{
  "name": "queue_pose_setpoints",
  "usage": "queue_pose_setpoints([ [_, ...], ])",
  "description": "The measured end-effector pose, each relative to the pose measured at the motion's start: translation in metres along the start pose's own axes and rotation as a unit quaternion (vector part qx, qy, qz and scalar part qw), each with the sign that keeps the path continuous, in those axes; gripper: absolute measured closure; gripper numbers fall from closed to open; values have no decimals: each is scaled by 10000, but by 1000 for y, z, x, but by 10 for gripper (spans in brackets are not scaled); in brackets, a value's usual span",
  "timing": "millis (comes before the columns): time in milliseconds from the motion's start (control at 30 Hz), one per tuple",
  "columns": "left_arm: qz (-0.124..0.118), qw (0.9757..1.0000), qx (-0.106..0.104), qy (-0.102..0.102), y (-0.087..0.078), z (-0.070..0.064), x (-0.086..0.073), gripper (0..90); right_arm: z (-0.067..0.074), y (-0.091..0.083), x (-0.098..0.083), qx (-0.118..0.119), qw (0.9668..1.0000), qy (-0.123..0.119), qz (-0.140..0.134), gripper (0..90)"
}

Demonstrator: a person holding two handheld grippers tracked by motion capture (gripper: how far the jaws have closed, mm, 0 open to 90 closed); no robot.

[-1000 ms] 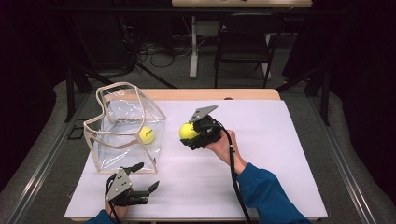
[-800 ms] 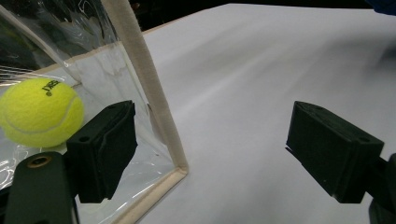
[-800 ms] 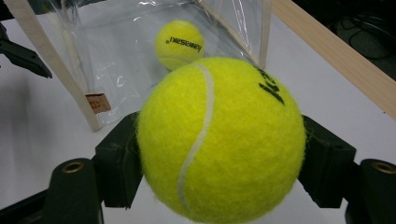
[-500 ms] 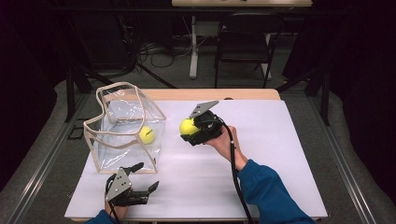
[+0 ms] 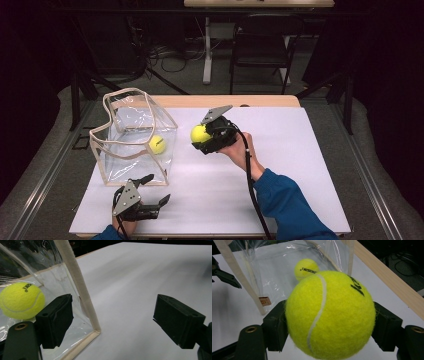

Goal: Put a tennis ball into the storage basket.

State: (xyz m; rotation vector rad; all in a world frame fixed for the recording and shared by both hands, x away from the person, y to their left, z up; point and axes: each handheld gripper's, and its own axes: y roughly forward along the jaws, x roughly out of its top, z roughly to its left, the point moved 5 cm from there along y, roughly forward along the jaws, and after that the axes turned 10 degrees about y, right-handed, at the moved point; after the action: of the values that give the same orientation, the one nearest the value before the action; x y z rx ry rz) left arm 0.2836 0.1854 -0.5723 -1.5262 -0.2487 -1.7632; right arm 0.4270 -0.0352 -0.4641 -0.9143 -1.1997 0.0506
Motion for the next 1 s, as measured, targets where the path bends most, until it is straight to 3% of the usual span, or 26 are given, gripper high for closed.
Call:
queue_pose_setpoints([
  [1000, 6, 10000, -2, -6, 0, 0, -1, 157, -4, -6, 24, -85, 9999, -89, -47, 262],
])
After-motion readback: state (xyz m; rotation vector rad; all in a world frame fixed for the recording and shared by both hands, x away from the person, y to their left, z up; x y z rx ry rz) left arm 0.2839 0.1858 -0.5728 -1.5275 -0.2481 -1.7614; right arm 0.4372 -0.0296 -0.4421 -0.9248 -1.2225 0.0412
